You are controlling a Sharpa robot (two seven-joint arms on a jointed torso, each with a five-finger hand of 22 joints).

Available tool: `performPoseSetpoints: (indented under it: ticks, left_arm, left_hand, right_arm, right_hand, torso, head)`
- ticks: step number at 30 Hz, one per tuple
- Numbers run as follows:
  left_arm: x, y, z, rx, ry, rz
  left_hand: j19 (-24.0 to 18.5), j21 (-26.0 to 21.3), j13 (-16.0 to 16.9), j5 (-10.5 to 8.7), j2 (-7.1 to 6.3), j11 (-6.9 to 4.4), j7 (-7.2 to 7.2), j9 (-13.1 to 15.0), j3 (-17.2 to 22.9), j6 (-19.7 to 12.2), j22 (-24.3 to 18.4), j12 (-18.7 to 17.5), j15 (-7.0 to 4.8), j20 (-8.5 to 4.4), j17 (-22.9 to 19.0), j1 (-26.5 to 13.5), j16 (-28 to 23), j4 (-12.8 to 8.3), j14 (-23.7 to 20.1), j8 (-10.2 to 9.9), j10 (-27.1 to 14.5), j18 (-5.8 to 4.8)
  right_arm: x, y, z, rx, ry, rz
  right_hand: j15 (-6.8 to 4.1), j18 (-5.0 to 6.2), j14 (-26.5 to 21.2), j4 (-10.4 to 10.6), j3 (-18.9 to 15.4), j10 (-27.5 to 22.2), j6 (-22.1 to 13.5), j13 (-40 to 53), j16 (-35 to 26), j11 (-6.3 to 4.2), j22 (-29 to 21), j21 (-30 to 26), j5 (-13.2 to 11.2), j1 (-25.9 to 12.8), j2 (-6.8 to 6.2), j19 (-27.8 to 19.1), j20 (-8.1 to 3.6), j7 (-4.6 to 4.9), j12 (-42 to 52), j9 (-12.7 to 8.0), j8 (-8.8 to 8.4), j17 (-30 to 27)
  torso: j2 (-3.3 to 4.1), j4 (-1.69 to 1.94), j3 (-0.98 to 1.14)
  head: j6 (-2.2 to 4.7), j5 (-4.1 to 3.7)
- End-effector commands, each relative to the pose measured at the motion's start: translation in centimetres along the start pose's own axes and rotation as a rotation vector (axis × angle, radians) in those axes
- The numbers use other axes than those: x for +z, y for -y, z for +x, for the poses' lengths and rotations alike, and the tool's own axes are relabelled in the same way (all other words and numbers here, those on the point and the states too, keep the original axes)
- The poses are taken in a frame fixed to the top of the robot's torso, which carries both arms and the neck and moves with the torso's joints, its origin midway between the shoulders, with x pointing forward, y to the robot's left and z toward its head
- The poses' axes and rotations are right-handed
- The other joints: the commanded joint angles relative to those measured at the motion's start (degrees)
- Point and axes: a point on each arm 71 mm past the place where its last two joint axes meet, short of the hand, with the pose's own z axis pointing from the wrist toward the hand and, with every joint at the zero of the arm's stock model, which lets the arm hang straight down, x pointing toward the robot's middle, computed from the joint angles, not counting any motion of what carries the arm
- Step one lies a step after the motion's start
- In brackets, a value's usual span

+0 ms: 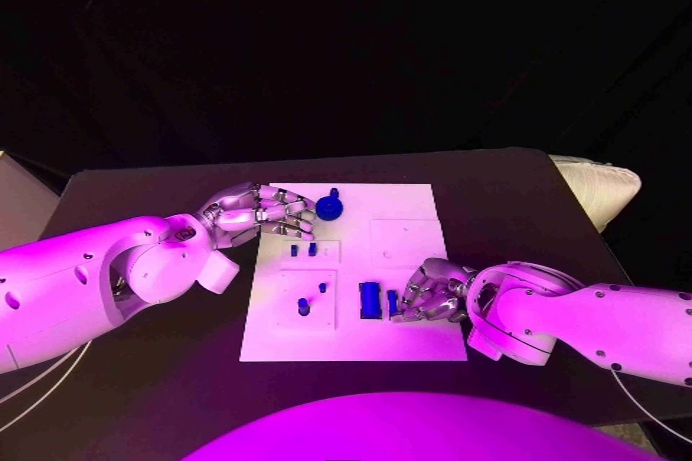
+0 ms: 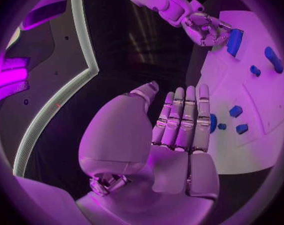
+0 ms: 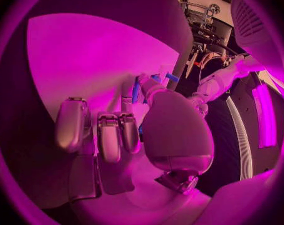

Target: Assemble the parts on the task board

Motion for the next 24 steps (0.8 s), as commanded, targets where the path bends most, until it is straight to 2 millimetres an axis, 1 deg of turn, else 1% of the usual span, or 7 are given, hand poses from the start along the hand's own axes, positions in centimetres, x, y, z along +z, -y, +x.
performPoseSetpoints:
  ticks: [1, 9, 13, 17, 19, 22, 24]
  left_arm:
    - [0.0, 0.0, 0.3, -0.002, -0.024, 0.006]
    - [0.0, 0.0, 0.2, -0.002, -0.024, 0.006]
    - [0.0, -0.1, 0.2, -0.002, -0.024, 0.006]
    - [0.1, -0.1, -0.1, -0.002, -0.012, 0.012]
    - [0.1, -0.1, -0.3, -0.002, 0.001, 0.021]
    - [0.2, 0.0, -0.7, 0.002, 0.034, 0.054]
    - [0.3, 0.1, -1.0, 0.005, 0.055, 0.075]
  left_hand:
    - [0.2, -0.2, -0.1, 0.06, -0.23, -0.08, 0.74, -0.1, 0.4, 0.0, -0.1, -0.4, 0.22, 0.00, 0.1, 0.2, -0.4, 0.0, -0.1, -0.2, -0.1, 0.68]
    - [0.2, -0.2, -0.1, 0.06, -0.23, -0.08, 0.74, -0.1, 0.4, 0.0, -0.1, -0.4, 0.22, 0.00, 0.1, 0.2, -0.4, 0.0, -0.1, -0.2, -0.1, 0.68]
    - [0.2, -0.2, -0.1, 0.06, -0.23, -0.08, 0.74, -0.1, 0.4, 0.0, -0.1, -0.4, 0.22, 0.00, 0.1, 0.2, -0.4, 0.0, -0.1, -0.2, -0.1, 0.68]
    - [0.2, -0.2, -0.1, 0.06, -0.23, -0.08, 0.74, -0.1, 0.4, 0.0, -0.1, -0.4, 0.22, 0.00, 0.1, 0.2, -0.4, 0.0, -0.1, -0.2, -0.1, 0.68]
    - [0.2, -0.2, -0.1, 0.06, -0.23, -0.08, 0.74, -0.1, 0.4, 0.0, -0.1, -0.4, 0.22, 0.00, 0.1, 0.2, -0.4, 0.0, -0.1, -0.2, -0.1, 0.68]
    - [0.4, -0.2, -0.1, 0.07, -0.26, -0.14, 0.69, -0.1, 0.8, 0.2, -0.2, -0.4, 0.17, -0.05, 0.1, 0.4, -0.3, 0.0, 0.0, -0.2, 0.0, 0.69]
    - [0.4, -0.2, -0.1, 0.08, -0.26, -0.16, 0.66, -0.1, 0.9, 0.2, -0.2, -0.4, 0.14, -0.06, 0.2, 0.4, -0.3, 0.0, 0.0, -0.2, 0.1, 0.70]
  right_arm:
    - [0.1, 0.5, 0.0, -0.066, 0.026, 0.035]
    - [0.0, 0.7, -0.1, -0.071, 0.037, 0.032]
    - [-0.1, 0.6, 0.0, -0.045, 0.021, 0.018]
    - [-0.2, 0.6, -0.1, -0.013, 0.027, -0.019]
    - [-0.3, 0.6, -0.4, 0.003, 0.043, -0.040]
    - [-0.5, 0.8, -1.2, 0.056, 0.081, -0.086]
    - [-0.5, 0.9, -2.0, 0.102, 0.102, -0.117]
  right_hand:
    - [-0.27, -0.34, 5.9, 0.0, 0.2, 5.5, 0.4, 14.5, 0.0, -0.37, 10.2, 0.4, -0.3, 0.2, 0.21, 1.2, -0.48, 0.04, 0.2, -0.2, -0.27, 14.7]
    - [-0.31, -0.32, 5.9, 0.1, 0.3, 5.5, 0.5, 14.5, 0.0, -0.41, 10.2, 0.3, -0.2, 0.3, 0.24, 1.2, -0.51, 0.01, 0.2, -0.2, -0.22, 14.7]
    - [-0.23, 0.02, 5.7, 0.9, -0.4, 4.8, -0.2, 13.6, -0.4, -0.19, 9.7, -1.9, 0.0, -0.5, -0.31, 0.7, -0.55, 0.35, -1.5, -0.4, -0.44, 13.8]
    - [0.86, 0.98, 5.0, 2.8, -3.4, 2.0, -3.9, 10.7, -1.8, 1.17, 8.1, -8.9, 2.0, -1.5, -1.22, -1.2, 0.19, 1.93, -6.8, -1.1, -1.84, 11.2]
    - [1.43, 1.45, 4.8, 4.6, -6.5, 1.1, -5.7, 9.9, -2.2, 1.78, 7.3, -12.3, 4.6, -2.0, -1.50, -2.2, 0.76, 2.60, -8.2, -1.3, -2.29, 10.5]
    - [1.82, 1.76, 4.7, 6.3, -11.1, 0.5, -7.0, 9.3, -2.4, 2.25, 6.8, -14.3, 3.6, -1.1, -0.57, -2.7, 1.23, 3.05, -8.9, -1.3, -2.24, 10.2]
    - [1.93, 1.81, 4.7, 6.3, -13.2, 0.3, -7.5, 9.2, -2.5, 2.37, 6.7, -14.8, 3.5, -0.5, 0.32, -2.7, 1.39, 3.20, -8.9, -1.3, -2.08, 10.1]
  torso:
    - [0.00, -0.01, 0.00]
    - [-0.02, -0.02, 0.02]
    - [-0.22, -0.01, -0.07]
    - [-0.45, -0.10, -0.24]
    - [-0.63, -0.09, -0.36]
    - [-1.08, -0.04, -0.66]
    - [-1.39, -0.01, -0.84]
  head:
    - [0.01, -0.02]
    - [0.01, 0.04]
    - [0.01, 0.01]
    - [0.01, 0.04]
    - [0.01, 0.04]
    - [0.01, 0.01]
    - [0.01, 0.10]
